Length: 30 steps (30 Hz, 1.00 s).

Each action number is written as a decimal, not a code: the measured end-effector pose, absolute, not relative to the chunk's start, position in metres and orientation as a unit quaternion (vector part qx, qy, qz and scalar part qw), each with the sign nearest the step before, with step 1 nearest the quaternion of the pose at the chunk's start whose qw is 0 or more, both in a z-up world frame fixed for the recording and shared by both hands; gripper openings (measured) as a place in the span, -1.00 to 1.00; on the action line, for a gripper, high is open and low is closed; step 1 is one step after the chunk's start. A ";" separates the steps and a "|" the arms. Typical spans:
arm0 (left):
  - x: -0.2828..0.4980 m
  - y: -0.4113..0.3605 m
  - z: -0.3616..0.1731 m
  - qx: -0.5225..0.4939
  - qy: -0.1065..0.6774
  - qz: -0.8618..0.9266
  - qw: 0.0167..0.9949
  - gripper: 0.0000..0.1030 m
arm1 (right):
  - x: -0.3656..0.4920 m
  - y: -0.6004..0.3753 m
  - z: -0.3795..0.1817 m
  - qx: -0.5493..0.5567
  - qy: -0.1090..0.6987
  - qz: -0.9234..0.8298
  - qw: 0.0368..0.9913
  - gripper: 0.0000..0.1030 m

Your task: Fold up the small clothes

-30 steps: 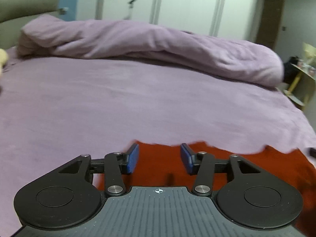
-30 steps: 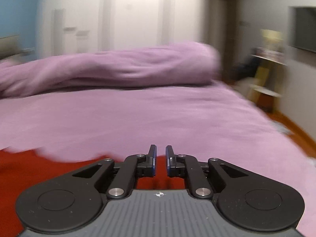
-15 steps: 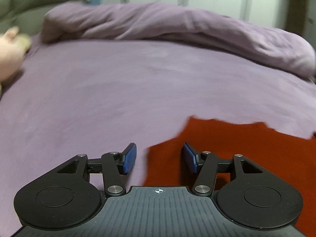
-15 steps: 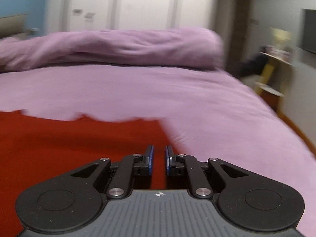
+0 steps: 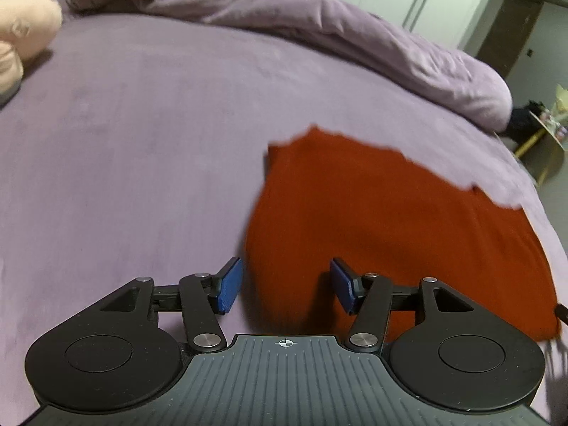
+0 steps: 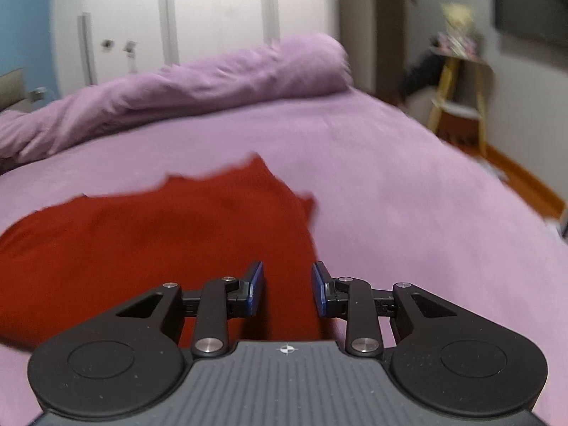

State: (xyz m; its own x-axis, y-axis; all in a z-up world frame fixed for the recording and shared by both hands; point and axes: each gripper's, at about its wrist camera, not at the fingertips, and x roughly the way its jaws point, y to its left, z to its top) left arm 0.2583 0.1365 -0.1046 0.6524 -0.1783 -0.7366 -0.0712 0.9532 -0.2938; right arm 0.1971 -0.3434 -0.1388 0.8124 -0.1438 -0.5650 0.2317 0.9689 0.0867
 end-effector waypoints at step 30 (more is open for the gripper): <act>0.292 0.177 -0.168 -0.496 0.413 -0.063 0.761 -0.14 | 0.189 -0.239 -0.125 0.089 0.313 0.042 0.945 -0.44</act>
State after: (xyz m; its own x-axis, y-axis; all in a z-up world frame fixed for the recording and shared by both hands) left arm 0.2925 0.1771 -0.1684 0.6508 -0.5056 -0.5664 -0.3145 0.4995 -0.8072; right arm 0.1887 -0.2388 -0.1249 0.8011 0.1352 -0.5831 -0.0234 0.9805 0.1952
